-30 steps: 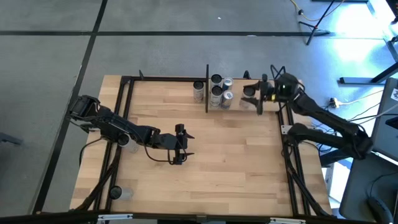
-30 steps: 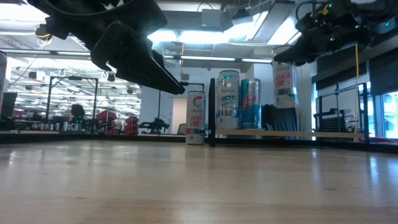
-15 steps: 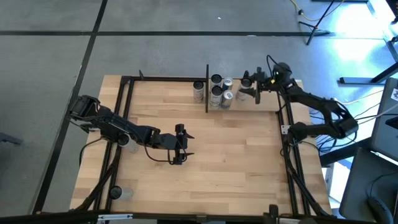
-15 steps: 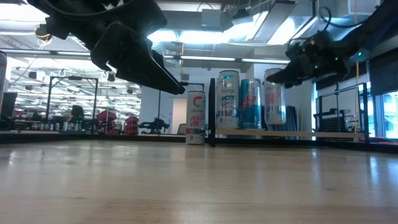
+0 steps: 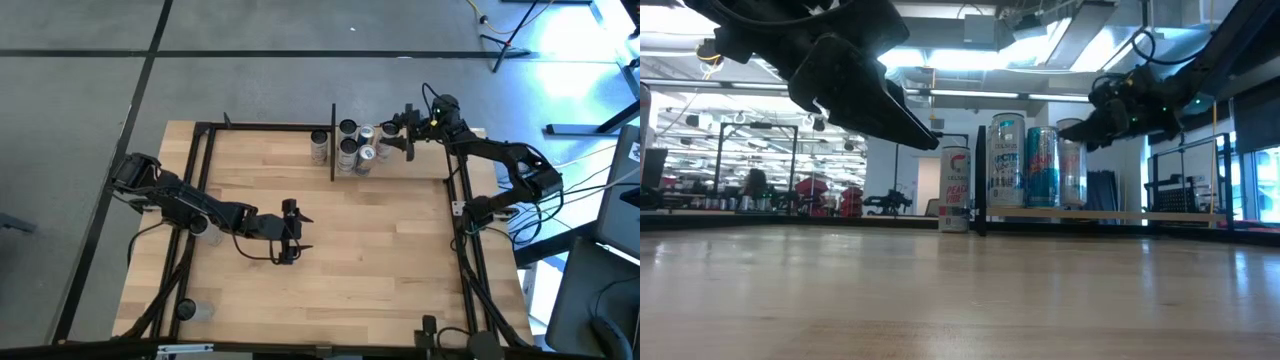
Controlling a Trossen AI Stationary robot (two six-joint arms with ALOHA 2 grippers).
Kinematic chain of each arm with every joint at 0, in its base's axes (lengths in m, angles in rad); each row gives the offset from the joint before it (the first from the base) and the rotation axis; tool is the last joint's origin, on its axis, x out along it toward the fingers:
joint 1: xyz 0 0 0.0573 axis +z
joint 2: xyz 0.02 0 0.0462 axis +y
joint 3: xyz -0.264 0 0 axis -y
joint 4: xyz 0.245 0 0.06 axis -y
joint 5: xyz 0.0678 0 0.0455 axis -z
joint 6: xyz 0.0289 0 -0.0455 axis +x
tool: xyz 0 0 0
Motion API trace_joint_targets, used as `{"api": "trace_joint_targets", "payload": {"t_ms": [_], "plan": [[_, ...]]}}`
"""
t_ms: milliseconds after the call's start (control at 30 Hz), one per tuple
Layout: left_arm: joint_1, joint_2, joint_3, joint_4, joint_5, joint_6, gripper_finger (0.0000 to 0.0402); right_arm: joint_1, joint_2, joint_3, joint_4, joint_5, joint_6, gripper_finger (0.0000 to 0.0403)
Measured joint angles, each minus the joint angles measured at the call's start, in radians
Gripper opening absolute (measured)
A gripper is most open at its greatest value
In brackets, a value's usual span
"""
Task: Place canned beverage on shelf
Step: Put the top left black soda can on the shelf
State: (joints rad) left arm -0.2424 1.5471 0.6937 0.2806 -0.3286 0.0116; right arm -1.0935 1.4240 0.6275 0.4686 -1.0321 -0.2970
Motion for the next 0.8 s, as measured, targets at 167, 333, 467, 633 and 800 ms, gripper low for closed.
{"api": "trace_joint_targets", "payload": {"t_ms": [167, 333, 467, 633, 800], "plan": [[0.0, 0.0, 0.0, 0.0, 0.0, 0.0, 0.0323, 0.0, 0.036, 0.023, 0.001, -0.012, -0.014, 0.022], [0.0, 0.0, 0.0, -0.001, 0.0, 0.0, 0.0323, 0.0, 0.063, 0.031, 0.001, -0.016, -0.025, 0.022], [0.0, 0.0, 0.0, -0.001, 0.0, 0.0, 0.0323, 0.001, 0.071, 0.033, 0.002, 0.02, -0.025, 0.0224], [0.0, 0.0, 0.0, -0.002, 0.0, 0.0, 0.0323, 0.001, 0.072, 0.033, -0.008, 0.041, 0.009, 0.031], [0.0, 0.0, 0.0, -0.002, 0.0, 0.0, 0.0323, 0.001, 0.057, 0.032, -0.008, 0.026, 0.031, 0.0371]]}}
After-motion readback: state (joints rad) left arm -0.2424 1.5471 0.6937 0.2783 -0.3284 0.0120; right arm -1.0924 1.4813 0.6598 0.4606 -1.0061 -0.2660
